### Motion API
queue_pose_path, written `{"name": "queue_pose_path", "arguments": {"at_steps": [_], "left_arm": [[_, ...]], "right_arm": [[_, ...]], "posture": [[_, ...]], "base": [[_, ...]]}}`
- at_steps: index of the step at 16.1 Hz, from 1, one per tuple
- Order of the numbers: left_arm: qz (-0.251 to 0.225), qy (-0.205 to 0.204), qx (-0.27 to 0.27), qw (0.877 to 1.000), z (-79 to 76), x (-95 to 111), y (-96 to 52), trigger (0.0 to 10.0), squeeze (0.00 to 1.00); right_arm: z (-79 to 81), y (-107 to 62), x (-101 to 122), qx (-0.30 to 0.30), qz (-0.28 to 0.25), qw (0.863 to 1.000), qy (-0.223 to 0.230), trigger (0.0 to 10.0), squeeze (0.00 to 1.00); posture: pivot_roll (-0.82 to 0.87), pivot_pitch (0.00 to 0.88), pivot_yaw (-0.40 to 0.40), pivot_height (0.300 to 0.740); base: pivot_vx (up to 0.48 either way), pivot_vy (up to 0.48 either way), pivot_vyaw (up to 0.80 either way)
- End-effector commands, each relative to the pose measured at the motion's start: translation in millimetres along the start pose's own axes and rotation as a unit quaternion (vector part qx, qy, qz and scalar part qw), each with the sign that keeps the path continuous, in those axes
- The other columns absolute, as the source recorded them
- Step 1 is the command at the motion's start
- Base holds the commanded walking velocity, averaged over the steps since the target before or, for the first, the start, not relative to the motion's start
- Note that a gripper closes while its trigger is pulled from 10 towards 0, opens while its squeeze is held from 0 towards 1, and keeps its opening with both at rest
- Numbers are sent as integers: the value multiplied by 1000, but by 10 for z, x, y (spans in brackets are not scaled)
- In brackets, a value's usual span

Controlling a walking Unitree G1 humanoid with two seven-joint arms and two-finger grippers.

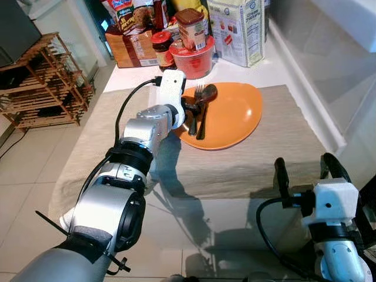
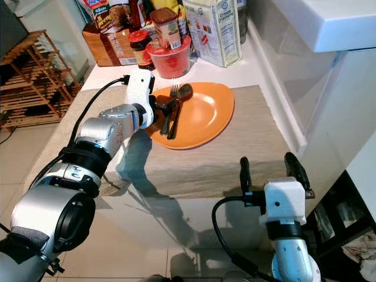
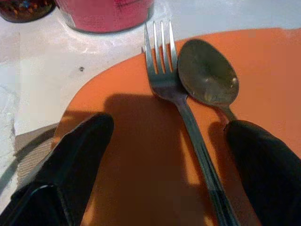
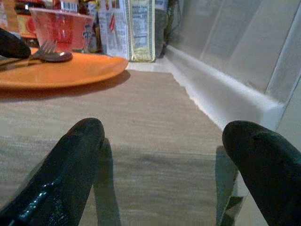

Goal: Setting the table

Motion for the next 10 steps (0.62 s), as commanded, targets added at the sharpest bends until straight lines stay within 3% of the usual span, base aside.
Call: {"name": "queue_pose_path", "arguments": {"at_steps": [1,10], "left_arm": [[3,14,5,1000,21,25,1,10000,0],[7,52,-1,999,-50,15,21,10000,0]], "right_arm": [[30,-5,65,3,-7,1000,6,10000,0],[66,10,52,8,-2,1000,9,10000,0]], "posture": [[-305,71,228,736],[-295,71,228,736]], "base": [[0,0,0],[0,0,0]]}}
Point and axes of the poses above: a point about 5 cm out from each wrist's last joint towards the gripper, its own y axis pointing out of the wrist towards the gripper, its own x axis along the axis of the wrist's last joint, z = x × y, the point moved 3 cm from there along y, pointing out of the wrist towards the gripper, and after that the axes turned 8 degrees about -y, right-handed, at the moved point
